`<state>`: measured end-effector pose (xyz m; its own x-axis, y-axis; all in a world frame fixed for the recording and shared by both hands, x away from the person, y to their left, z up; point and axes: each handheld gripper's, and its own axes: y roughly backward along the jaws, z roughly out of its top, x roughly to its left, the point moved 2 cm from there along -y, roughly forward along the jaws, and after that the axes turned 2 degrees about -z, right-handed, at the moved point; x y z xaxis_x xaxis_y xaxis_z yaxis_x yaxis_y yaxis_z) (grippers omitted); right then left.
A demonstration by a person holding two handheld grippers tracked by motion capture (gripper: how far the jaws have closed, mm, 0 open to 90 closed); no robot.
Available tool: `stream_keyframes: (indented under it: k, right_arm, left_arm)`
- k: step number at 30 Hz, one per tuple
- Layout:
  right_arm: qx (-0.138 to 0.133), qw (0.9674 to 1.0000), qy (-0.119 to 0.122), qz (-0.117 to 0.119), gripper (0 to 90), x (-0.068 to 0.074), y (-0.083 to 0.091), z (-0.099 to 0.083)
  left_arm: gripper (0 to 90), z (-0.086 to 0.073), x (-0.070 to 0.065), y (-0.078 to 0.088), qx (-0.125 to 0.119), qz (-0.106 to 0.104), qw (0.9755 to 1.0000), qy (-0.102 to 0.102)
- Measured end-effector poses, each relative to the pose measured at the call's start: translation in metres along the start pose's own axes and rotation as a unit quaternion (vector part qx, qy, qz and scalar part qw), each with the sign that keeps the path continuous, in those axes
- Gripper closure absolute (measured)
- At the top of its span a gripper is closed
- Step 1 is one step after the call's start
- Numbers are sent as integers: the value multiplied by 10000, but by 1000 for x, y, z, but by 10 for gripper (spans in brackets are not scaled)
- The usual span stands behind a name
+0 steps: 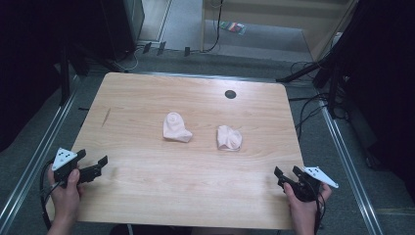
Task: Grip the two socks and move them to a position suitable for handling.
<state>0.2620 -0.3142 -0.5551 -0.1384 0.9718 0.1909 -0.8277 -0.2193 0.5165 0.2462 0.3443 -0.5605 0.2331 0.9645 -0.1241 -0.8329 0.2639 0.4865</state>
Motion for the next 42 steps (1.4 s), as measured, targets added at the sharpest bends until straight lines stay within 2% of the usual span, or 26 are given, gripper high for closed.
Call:
stream_keyframes:
  k: [7,14,16,17,21,25,28,32,39,40,41,42]
  right_arm:
    - [-102,9999,-15,20,246,10,2,5]
    - [-165,9993,226,244,268,48,1,18]
    - [-123,9989,316,318,272,64,-3,25]
    - [-123,9989,316,318,272,64,-3,25]
    - [-87,9983,381,431,277,84,-9,37]
    - [-87,9980,402,481,284,93,-15,42]
    - [-6,9982,209,569,299,101,-21,49]
    - [102,9978,209,620,309,112,-32,57]
    - [345,9962,344,717,309,134,-61,63]
    - [452,9960,353,690,312,138,-69,62]
    - [452,9960,353,690,312,138,-69,62]
    - [524,9965,414,502,311,142,-81,62]
  left_arm:
    - [129,0,0,1,-56,-25,10000,36]
    - [129,0,0,0,9,-19,10000,29]
    - [129,0,0,0,-1,-24,10000,63]
    - [129,0,0,0,-1,-24,10000,63]
    - [129,0,0,0,3,-41,10000,71]
    - [129,0,1,0,-31,-45,9999,86]
    - [129,0,1,0,-34,-47,9999,91]
    - [129,0,1,-1,-20,-40,9999,97]
    - [129,0,1,0,-1,-49,9999,92]
    - [130,0,1,0,2,-50,9999,89]
    - [130,0,1,0,3,-50,9999,93]
    - [130,0,1,0,2,-49,9999,97]
